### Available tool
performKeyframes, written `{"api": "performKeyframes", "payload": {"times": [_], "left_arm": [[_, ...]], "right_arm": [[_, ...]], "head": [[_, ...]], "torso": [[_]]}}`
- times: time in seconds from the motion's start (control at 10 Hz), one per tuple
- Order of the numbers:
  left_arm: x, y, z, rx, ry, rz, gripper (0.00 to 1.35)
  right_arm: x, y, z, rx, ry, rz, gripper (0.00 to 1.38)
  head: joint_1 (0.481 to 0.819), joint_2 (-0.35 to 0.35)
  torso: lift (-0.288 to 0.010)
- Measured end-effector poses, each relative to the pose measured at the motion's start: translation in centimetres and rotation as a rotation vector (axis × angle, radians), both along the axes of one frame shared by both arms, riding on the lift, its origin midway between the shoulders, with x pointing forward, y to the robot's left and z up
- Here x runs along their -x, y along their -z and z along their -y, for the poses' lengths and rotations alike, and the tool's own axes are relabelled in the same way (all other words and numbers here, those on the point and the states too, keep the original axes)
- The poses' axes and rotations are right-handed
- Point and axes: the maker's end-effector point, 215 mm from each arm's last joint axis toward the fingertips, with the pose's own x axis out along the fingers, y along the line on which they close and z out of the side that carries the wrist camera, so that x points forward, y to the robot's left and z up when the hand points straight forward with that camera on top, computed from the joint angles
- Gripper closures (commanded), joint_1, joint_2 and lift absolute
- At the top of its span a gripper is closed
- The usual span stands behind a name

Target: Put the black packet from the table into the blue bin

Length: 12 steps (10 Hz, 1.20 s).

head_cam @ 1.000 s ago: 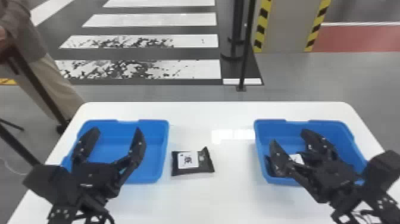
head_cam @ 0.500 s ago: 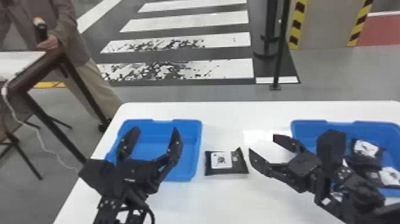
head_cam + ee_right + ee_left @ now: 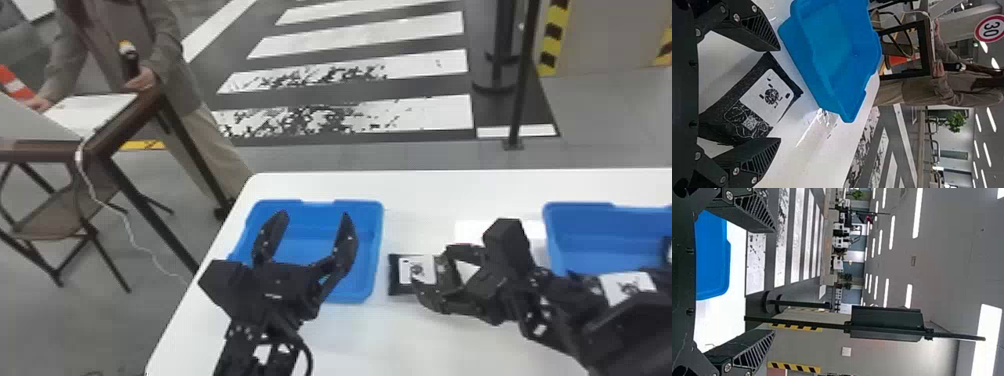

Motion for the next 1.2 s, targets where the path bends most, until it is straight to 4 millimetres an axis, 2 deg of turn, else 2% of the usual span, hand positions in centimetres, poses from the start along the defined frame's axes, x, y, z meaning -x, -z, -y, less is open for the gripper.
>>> {"api": "performKeyframes", "payload": {"times": [0.4,0.6,0.7,0.8,0.9,1.0,1.2], "left_arm": [[-0.2,0.0,0.1,0.005,0.002,0.003,0.12],[-0.3,0.1,0.1,0.008,0.000,0.004,0.12],[-0.3,0.2,0.0,0.010,-0.001,0.003,0.12],[-0.3,0.2,0.1,0.011,-0.001,0.004,0.12],[-0.4,0.1,0.2,0.013,0.002,0.006,0.12],[-0.4,0.0,0.3,0.014,0.003,0.009,0.12],[-0.4,0.0,0.2,0.013,0.002,0.010,0.12]], "right_arm": [[-2.8,0.8,-1.9,0.100,-0.034,0.066,0.11],[-2.4,2.6,-1.5,0.143,-0.039,0.035,0.11],[-1.6,4.1,-1.5,0.173,-0.049,0.007,0.17],[-1.1,5.0,-1.3,0.193,-0.053,-0.013,0.42],[-0.9,5.8,-0.9,0.207,-0.048,-0.032,0.76],[-0.9,6.0,-0.7,0.211,-0.043,-0.039,0.87],[-1.0,6.0,-0.6,0.219,-0.027,-0.041,0.89]], "head": [[0.695,0.331],[0.695,0.329],[0.695,0.331],[0.695,0.333],[0.695,0.327],[0.695,0.325],[0.695,0.322]], "torso": [[-0.110],[-0.110],[-0.110],[-0.110],[-0.110],[-0.110],[-0.110]]}}
